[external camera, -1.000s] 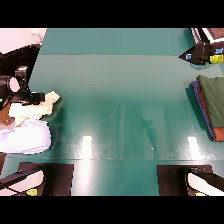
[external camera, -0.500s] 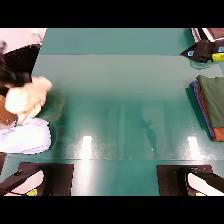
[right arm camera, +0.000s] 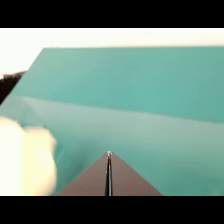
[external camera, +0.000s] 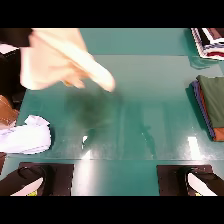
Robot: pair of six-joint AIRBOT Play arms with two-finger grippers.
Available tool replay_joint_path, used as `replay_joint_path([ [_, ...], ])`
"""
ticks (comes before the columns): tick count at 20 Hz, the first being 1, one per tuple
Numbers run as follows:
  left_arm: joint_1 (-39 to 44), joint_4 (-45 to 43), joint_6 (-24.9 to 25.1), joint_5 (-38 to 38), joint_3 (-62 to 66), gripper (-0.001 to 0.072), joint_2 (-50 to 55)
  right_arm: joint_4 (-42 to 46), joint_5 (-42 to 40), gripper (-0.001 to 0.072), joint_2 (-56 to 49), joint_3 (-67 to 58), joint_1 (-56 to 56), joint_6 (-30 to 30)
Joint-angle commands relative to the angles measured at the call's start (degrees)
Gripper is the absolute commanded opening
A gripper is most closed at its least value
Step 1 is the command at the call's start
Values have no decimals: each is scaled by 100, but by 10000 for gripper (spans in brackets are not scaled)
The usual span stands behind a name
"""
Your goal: Fold the shirts.
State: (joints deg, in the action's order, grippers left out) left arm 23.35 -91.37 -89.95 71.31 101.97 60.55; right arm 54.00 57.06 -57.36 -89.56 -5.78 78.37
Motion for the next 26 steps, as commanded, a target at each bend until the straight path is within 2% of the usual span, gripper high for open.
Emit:
replay_joint_path([
  [1, 1436, 24, 42, 11, 195, 23, 824, 17, -146, 16, 111, 0, 15, 0],
  [2, 1740, 50, 48, -87, 195, 25, 1152, 15, -118, 16, 109, -2, 15, 0],
  [3, 2002, 151, 153, -229, 195, 93, 1484, 13, -96, 16, 109, 0, 15, 0],
  [4, 2162, 271, 328, -404, 195, 378, 1735, 15, -83, 16, 107, 0, 15, 0],
  [5, 2227, 297, 339, -564, 195, 508, 1906, 15, -55, 16, 107, 0, 15, 0],
  [8, 1871, -48, 234, -435, 195, 501, 1912, 17, 81, 17, 105, 0, 15, 0],
  [11, 713, -151, -22, 570, 136, 500, 1781, 17, 122, 16, 105, 0, 15, 0],
  [13, -68, 205, -157, 929, -299, 500, 1696, 17, 122, 17, 105, 0, 15, 0],
  [17, -780, 1311, -151, 409, -2197, 500, 1364, 17, 122, 16, 105, 0, 15, 0],
  [21, -798, 2288, 57, -361, -3969, 500, 1344, 17, 142, 17, 105, 0, 15, 0],
  [26, -798, 3316, 407, -1241, -5171, 500, 1344, 17, 142, 16, 105, 0, 15, 0],
])
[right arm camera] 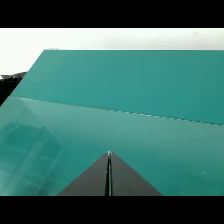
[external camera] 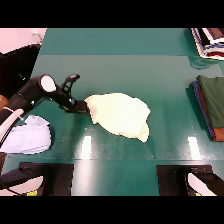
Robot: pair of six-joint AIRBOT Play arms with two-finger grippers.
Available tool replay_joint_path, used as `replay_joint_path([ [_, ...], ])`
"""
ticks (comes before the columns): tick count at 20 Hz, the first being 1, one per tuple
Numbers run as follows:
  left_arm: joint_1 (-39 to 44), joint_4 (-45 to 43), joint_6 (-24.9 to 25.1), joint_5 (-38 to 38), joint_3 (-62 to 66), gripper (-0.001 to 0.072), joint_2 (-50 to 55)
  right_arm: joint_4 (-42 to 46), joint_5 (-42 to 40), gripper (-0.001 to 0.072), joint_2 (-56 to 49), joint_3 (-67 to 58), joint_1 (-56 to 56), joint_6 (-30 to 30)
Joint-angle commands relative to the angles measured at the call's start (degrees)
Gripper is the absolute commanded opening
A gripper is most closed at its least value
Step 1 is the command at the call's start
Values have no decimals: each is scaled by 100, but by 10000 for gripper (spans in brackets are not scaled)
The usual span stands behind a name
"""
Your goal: Fold the shirts.
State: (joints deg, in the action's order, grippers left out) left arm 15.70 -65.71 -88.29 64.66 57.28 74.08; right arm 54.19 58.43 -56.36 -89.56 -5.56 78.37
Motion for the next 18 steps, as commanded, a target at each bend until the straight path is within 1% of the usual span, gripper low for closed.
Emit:
replay_joint_path([
  [1, -33, 909, 337, -702, -833, 500, -9, -2, 4, 16, 2, 0, -7, 0],
  [3, -13, 1187, 455, -953, -1005, 500, -4, -2, 4, 16, 4, 0, -7, 0],
  [8, 529, 1213, 413, -1755, -1049, 500, 68, -7, 7, 17, 4, 0, -9, 0],
  [11, 597, 1217, 267, -1753, -1049, 499, 308, -7, 85, 17, 4, 0, -9, 0],
  [12, 597, 1226, 262, -1766, -1049, 417, 358, -7, 149, 16, 4, 0, -9, 0],
  [13, 575, 1211, 269, -1827, -1045, 122, 356, 2, 286, 16, 4, 0, -7, 0],
  [14, 507, 1209, 267, -1816, -973, 28, 350, 116, 483, 17, 0, 2, -7, 2],
  [16, 260, 1180, 282, -1521, -673, 22, 339, 566, 1189, 17, -7, 79, -7, 13],
  [18, 11, 1005, 284, -1397, -431, 22, 208, 1064, 1764, 17, 140, 673, -7, 315],
])
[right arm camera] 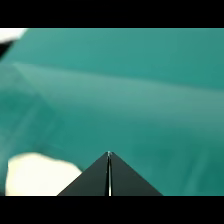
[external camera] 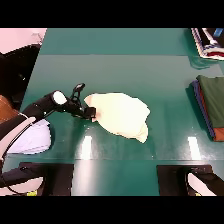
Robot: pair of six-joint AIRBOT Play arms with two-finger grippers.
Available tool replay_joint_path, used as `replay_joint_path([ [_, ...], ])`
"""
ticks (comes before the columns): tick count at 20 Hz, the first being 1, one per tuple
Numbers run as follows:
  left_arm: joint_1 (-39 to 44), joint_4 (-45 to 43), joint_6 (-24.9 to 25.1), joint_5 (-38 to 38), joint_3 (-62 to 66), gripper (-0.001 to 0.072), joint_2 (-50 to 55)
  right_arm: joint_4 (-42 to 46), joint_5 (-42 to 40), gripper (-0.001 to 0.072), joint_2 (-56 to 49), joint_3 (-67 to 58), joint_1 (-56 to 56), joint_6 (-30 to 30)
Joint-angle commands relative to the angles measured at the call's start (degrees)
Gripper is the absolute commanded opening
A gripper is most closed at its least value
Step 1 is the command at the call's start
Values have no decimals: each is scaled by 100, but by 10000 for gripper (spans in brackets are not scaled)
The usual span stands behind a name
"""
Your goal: Fold the shirts.
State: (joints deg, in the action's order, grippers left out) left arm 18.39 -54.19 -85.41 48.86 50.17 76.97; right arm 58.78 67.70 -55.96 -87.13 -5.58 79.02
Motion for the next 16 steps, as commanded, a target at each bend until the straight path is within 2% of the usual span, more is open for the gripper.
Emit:
replay_joint_path([
  [1, -339, -282, -4, 181, 374, 22, -146, 866, 984, 17, 208, 944, -4, 350],
  [3, -415, -509, -7, 179, 535, 22, -234, 1016, 1034, 28, 330, 2162, -4, 374],
  [4, -413, -601, -4, 170, 573, 23, -245, 927, 1032, 178, 310, 2780, -4, 389],
  [5, -413, -605, -7, 166, 577, 22, -245, 645, 1010, 374, 199, 3438, -50, 389],
  [6, -413, -621, -7, 164, 577, 23, -238, 317, 852, 402, 33, 3982, -114, 387],
  [8, -413, -632, -4, 166, 577, 22, -234, -514, 59, 401, -378, 4813, -330, 133],
  [11, -413, -680, -4, 175, 577, 22, -234, -1565, -905, 403, -1038, 5082, -590, -376],
  [13, -413, -695, -4, 170, 577, 23, -234, -1989, -1034, 411, -1521, 4889, -699, -667],
  [16, -413, -734, -4, 153, 577, 23, -234, -2028, -1027, 411, -2168, 4350, -868, -708],
])
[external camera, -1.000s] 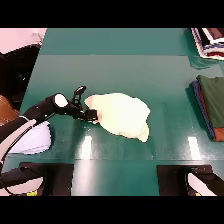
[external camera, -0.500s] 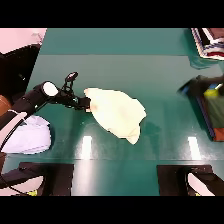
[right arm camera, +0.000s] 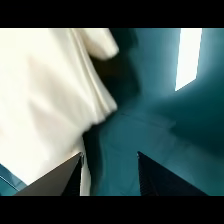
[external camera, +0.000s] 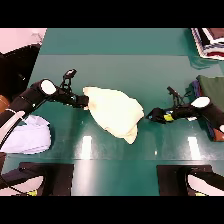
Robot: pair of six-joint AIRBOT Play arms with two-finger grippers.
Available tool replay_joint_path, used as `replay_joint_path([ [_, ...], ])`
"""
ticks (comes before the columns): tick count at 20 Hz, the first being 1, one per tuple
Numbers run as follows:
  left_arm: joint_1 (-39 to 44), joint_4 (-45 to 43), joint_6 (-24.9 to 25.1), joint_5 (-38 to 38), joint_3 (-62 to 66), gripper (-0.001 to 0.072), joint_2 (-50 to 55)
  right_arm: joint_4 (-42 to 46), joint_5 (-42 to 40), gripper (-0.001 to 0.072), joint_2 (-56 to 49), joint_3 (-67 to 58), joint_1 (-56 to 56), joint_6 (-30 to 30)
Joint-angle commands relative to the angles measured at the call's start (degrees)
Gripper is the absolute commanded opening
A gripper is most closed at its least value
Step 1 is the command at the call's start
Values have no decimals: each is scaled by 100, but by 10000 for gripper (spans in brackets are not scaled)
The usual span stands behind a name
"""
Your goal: Fold the shirts.
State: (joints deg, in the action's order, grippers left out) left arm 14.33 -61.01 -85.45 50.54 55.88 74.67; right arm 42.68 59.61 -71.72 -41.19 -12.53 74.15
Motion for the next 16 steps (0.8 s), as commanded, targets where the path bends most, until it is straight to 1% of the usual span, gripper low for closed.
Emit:
replay_joint_path([
  [1, -7, -57, 0, -15, 7, 23, -4, -415, -225, 411, -745, -417, -240, -221],
  [3, -7, -74, 0, -37, 7, 23, -4, -407, -219, 403, -990, -739, -393, -221],
  [4, -7, -94, 0, -44, 7, 23, -4, -365, -221, 278, -1086, -890, -476, -221],
  [5, -7, -118, 0, -44, 7, 23, -4, -345, -225, 117, -1147, -1005, -540, -240],
  [6, -7, -120, 0, -46, 7, 22, -4, -348, -262, 18, -1176, -1097, -568, -334],
  [7, -7, -186, -2, -59, 15, 22, -11, -348, -313, 16, -1167, -1178, -566, -345],
  [9, -9, -688, -79, -57, 155, 21, -168, -98, -361, 14, -944, -1423, -409, -348],
  [12, -9, -2013, -619, -20, 706, 22, -841, 732, -214, 14, -146, -2155, 81, -299],
  [14, -7, -2632, -616, 4, 1294, 22, -1464, 1040, -70, 14, 529, -2750, 435, -306],
  [16, -7, -2817, -599, 4, 1880, 21, -1989, 1270, 26, 14, 1158, -3333, 723, -306],
])
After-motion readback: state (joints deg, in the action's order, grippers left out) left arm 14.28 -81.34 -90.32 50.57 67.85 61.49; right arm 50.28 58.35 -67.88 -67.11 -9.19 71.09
